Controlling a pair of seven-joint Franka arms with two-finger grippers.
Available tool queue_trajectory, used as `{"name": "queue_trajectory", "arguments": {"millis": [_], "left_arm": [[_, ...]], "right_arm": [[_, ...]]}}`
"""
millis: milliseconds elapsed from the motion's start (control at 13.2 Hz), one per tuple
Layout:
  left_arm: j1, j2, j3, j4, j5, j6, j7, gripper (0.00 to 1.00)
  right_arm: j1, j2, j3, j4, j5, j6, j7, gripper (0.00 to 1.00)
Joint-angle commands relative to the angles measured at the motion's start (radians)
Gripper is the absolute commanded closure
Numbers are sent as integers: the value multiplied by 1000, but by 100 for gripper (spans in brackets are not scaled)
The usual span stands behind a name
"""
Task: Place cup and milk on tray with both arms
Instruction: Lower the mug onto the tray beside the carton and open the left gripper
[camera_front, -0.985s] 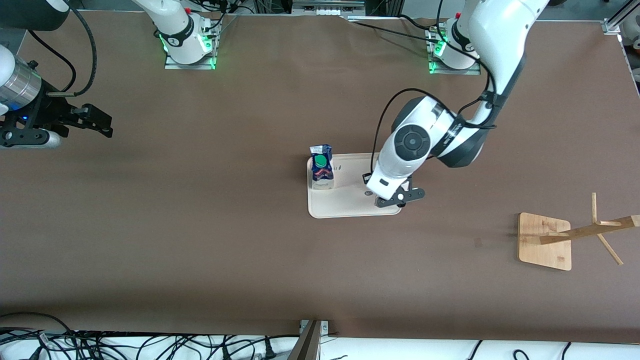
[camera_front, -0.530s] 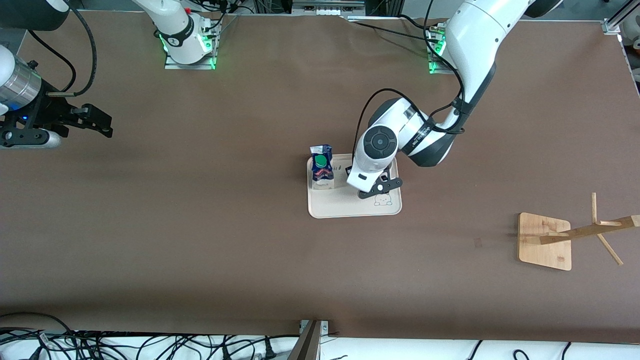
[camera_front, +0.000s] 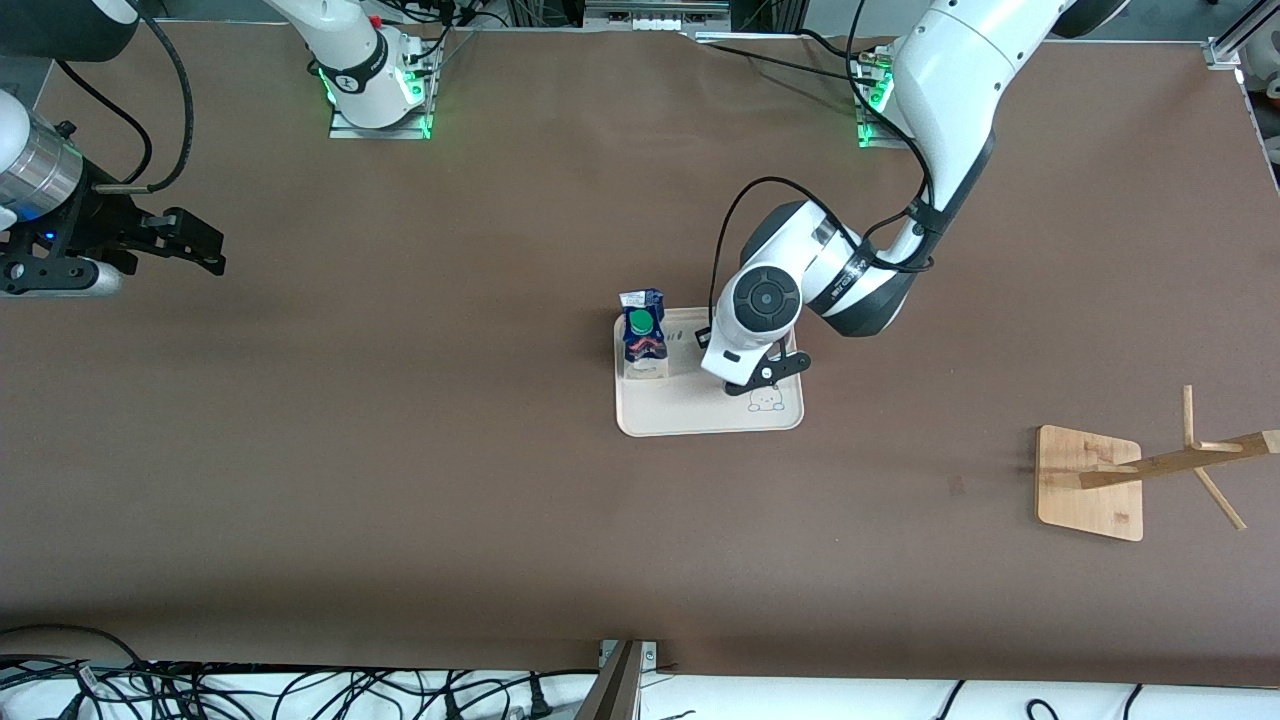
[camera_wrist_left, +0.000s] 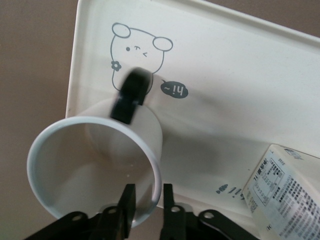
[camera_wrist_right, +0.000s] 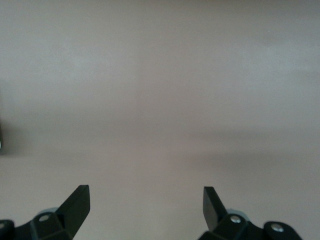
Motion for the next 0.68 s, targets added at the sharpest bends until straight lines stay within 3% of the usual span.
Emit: {"name": "queue_trajectory", "arguments": {"millis": [0,379,606], "left_arm": [[4,13,1,37,-14,-28,22,0],[16,-37,1,69,0,-83,25,0],[43,-52,2,276,3,-325,205,0]], "right_arm": [[-8,4,4,17,6,-8,1,0],[-8,4,4,17,6,-8,1,0],[-8,4,4,17,6,-8,1,0]]}}
